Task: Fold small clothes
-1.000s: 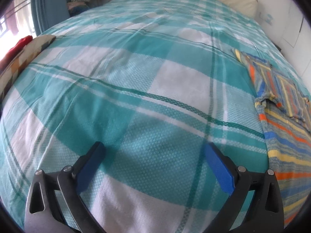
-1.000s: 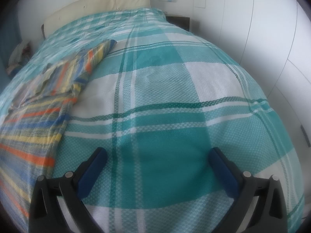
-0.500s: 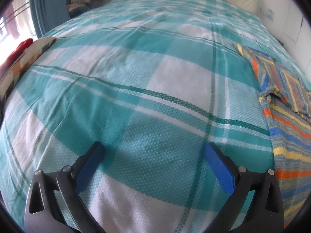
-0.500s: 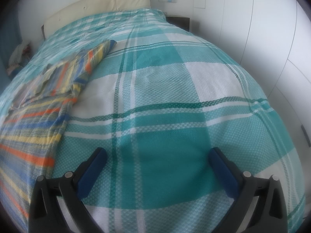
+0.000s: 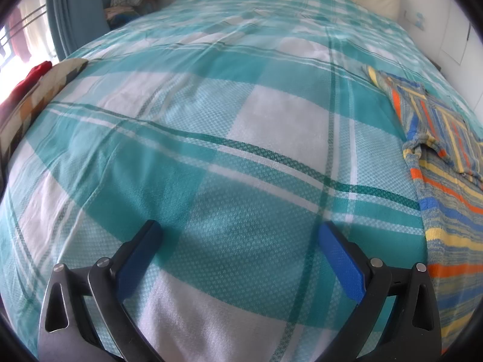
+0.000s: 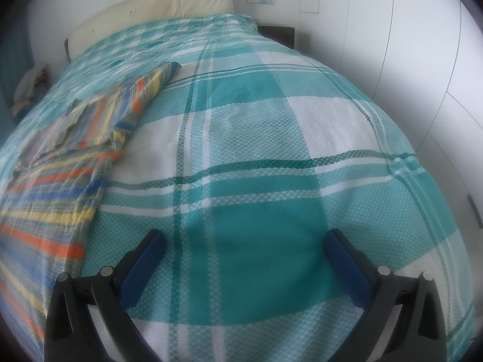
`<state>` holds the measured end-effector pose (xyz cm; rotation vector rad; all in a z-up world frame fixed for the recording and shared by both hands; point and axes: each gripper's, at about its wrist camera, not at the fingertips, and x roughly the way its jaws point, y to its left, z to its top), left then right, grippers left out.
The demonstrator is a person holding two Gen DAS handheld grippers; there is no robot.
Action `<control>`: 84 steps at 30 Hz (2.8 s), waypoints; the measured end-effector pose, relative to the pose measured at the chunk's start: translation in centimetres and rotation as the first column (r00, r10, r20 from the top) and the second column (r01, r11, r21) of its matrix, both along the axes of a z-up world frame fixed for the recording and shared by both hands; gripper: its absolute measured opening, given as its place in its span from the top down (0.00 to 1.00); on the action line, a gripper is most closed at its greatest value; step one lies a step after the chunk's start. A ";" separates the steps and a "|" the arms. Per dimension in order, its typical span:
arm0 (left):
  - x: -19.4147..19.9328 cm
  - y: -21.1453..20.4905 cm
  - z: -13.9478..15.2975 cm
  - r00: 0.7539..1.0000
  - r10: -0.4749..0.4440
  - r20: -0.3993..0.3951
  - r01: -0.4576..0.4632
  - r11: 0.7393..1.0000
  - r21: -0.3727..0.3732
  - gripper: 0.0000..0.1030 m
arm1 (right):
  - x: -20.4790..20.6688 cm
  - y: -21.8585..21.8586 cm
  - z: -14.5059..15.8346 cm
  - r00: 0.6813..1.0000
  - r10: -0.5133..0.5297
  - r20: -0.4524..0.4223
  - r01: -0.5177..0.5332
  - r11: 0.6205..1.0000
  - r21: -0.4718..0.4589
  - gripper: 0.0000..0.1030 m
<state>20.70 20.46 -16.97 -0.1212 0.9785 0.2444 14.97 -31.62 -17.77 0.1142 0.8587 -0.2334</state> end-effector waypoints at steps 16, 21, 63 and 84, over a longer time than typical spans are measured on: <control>0.0 -0.1 0.0 1.000 0.000 0.001 0.000 1.000 0.001 0.00 | 0.0 0.0 0.0 1.000 0.000 0.000 0.000 1.000 0.000 0.00; 0.0 0.0 0.0 1.000 0.000 0.001 0.000 1.000 0.002 0.00 | 0.0 0.0 0.0 1.000 0.000 0.000 0.000 1.000 0.000 0.00; 0.0 0.0 -0.1 1.000 -0.001 0.012 0.001 1.000 0.014 0.00 | 0.0 0.0 0.0 1.000 0.000 0.001 0.000 1.000 -0.001 0.00; -16.0 -6.1 2.8 0.870 -0.473 -0.137 0.420 0.858 -0.295 0.16 | -12.0 4.2 6.3 0.923 0.346 -0.166 -0.281 0.903 0.325 0.07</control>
